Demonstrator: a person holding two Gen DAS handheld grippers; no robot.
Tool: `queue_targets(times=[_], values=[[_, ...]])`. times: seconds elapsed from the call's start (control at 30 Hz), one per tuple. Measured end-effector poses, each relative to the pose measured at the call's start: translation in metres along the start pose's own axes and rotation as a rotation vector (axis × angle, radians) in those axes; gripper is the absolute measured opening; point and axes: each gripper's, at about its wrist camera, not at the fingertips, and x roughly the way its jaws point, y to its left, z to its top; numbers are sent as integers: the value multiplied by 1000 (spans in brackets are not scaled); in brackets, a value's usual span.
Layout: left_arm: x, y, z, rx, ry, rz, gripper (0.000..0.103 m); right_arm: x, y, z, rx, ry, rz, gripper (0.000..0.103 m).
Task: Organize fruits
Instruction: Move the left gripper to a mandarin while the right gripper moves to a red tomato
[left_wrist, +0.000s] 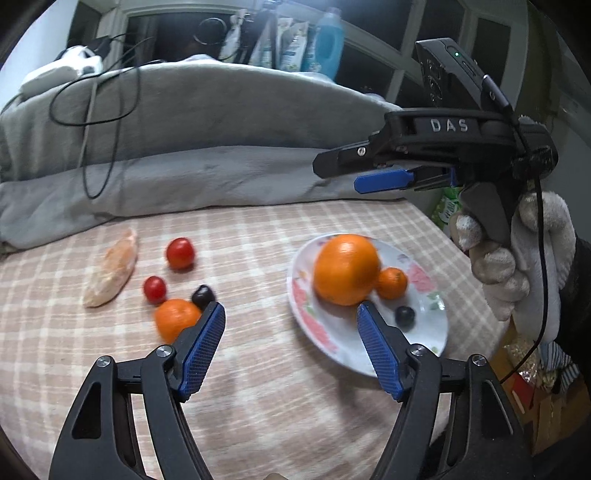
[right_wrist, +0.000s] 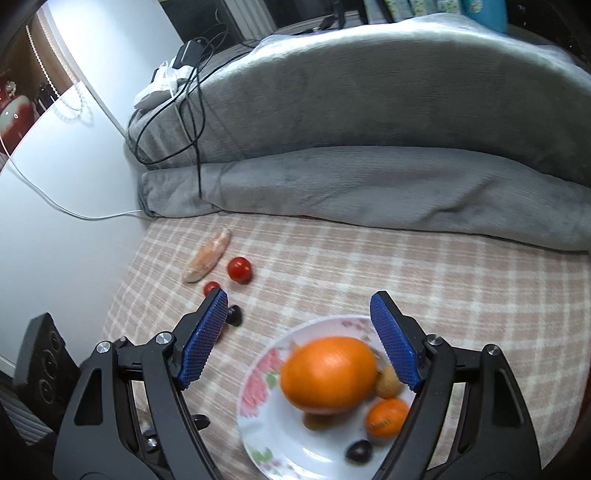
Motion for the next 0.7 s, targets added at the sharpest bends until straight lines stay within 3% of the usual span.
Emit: queue_targets(times=[0.27, 0.57, 0.7], values=[[-1, 31, -4, -52, 9, 42, 74, 33, 28, 18, -15, 68, 55, 82], [5, 59, -7, -120, 22, 37, 73, 69, 51, 29, -10, 149, 82, 82], [9, 68, -8, -147, 30, 22, 64, 85, 56, 31, 6, 179, 83, 82]])
